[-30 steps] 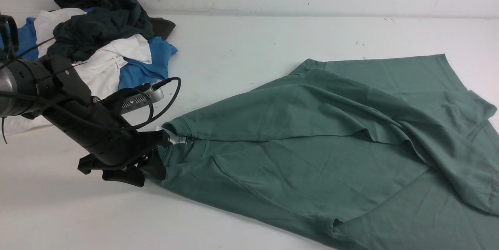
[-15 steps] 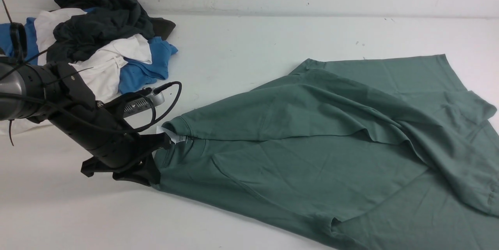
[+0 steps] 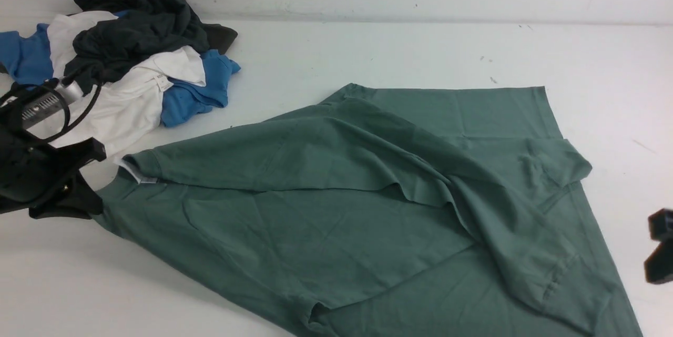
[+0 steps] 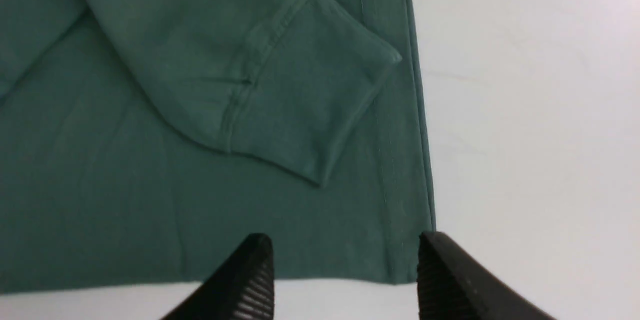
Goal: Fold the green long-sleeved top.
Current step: Use both arms simultaneously to clamp the lower edge of the clothing fabric
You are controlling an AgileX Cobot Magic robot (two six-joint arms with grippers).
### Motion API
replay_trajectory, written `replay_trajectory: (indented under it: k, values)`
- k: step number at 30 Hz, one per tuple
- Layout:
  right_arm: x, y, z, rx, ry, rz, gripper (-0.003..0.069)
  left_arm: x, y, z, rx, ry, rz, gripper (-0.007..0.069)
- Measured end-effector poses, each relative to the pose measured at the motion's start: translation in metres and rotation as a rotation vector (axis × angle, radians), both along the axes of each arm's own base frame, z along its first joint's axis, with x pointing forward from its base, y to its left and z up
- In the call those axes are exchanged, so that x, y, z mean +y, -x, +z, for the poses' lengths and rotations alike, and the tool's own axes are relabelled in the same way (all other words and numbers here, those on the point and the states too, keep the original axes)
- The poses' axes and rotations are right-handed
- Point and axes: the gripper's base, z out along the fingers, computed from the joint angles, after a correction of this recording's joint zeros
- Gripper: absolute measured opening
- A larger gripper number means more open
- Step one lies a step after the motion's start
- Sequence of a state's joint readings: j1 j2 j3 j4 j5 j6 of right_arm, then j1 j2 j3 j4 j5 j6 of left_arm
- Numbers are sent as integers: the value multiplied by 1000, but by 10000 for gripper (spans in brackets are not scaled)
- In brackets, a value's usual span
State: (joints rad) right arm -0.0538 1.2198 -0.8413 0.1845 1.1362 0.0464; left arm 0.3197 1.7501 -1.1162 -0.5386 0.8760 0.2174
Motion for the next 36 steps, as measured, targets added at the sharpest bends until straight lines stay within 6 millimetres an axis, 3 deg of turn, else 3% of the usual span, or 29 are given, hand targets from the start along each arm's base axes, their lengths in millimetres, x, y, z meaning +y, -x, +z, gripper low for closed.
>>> replay_trajectory:
  k: [4,11,26,31,35,36]
  values:
    - [12,17,-28,106,16,70,366,3,3,-1,26,-19,-21,27]
    - [6,42,-69,208,80,51,367,3,4,-2,35,-24,-29,27]
    - [3,18,-111,262,109,37,349,3,5,-2,44,-26,-36,27]
    - [4,10,-115,279,108,43,203,3,6,-2,47,-25,-38,27]
    - [3,9,-113,267,126,59,36,2,6,-2,54,-24,-43,27]
    - [3,9,-113,265,128,60,34,2,7,-2,56,-22,-44,27]
